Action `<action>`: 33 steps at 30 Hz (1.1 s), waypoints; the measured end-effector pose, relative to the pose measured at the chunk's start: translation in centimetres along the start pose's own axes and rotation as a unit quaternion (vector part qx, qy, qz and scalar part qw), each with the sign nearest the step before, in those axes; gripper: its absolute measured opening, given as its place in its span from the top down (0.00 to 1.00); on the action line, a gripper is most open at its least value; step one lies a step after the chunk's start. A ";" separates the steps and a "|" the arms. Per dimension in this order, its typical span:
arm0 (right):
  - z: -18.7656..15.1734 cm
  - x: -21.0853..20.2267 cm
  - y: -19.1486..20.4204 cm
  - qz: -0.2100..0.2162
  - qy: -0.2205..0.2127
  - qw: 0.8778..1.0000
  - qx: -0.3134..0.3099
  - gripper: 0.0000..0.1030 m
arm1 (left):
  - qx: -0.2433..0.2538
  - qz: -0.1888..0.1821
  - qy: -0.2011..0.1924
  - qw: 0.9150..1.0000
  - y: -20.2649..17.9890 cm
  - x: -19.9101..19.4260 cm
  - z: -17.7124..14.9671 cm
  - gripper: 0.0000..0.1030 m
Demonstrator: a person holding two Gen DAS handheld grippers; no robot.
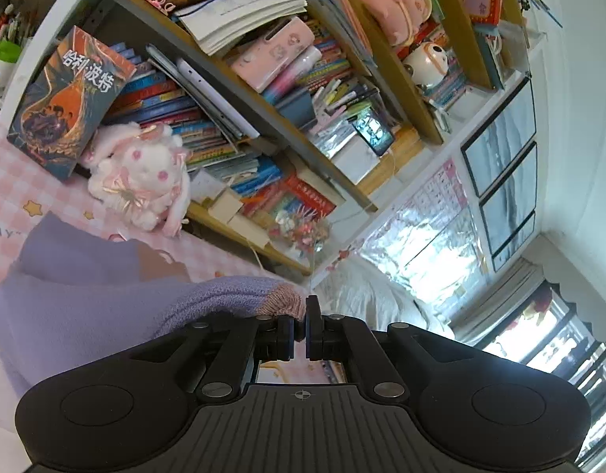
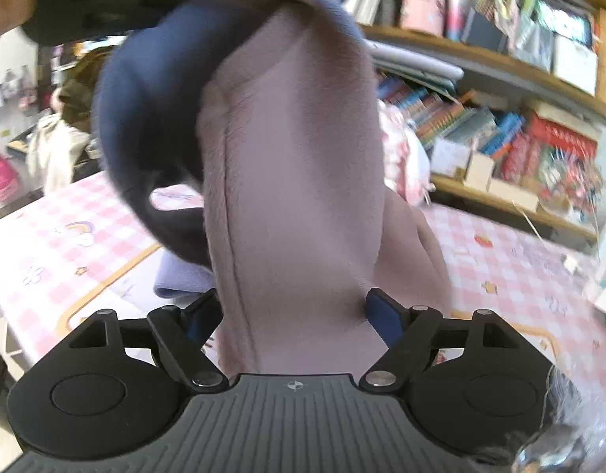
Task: Fold clothes
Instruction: 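Lift the sweater with both grippers and shake it open in the air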
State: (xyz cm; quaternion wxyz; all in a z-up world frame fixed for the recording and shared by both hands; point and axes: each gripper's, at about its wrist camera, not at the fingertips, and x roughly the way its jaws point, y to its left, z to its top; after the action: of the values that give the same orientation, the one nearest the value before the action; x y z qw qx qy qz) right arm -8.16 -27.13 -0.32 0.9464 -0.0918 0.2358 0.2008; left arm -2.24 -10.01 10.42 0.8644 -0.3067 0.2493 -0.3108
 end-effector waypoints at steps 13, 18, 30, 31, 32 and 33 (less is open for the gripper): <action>0.4 -0.9 -5.8 -0.049 0.009 0.998 0.039 0.93 | 0.118 0.187 0.102 0.970 2.0 -2.3 -6.4 0.75; 1.3 -0.2 -6.4 -0.042 0.019 0.998 0.029 0.93 | 0.132 0.235 0.136 0.953 3.0 -5.0 -10.7 0.53; 2.2 -0.4 -7.1 -0.036 0.039 0.999 0.008 0.93 | 0.235 0.359 0.120 0.895 4.6 -1.4 -14.7 0.61; 2.2 -0.6 -7.2 -0.037 0.042 0.998 0.008 0.93 | 0.244 0.363 0.126 0.890 4.9 -0.8 -14.5 0.79; 2.2 -0.9 -7.5 -0.039 0.042 0.998 0.008 0.93 | 0.238 0.366 0.125 0.891 5.2 -0.5 -14.0 0.93; 2.3 -1.4 -7.9 -0.041 0.040 0.998 0.007 0.93 | 0.223 0.368 0.109 0.896 5.4 -0.8 -13.2 0.93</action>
State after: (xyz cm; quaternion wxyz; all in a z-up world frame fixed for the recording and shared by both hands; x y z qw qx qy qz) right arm -4.99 -34.14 3.00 0.9443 -0.1025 0.2709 0.1565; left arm -8.92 -11.04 -2.15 0.9300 0.0436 0.3615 -0.0496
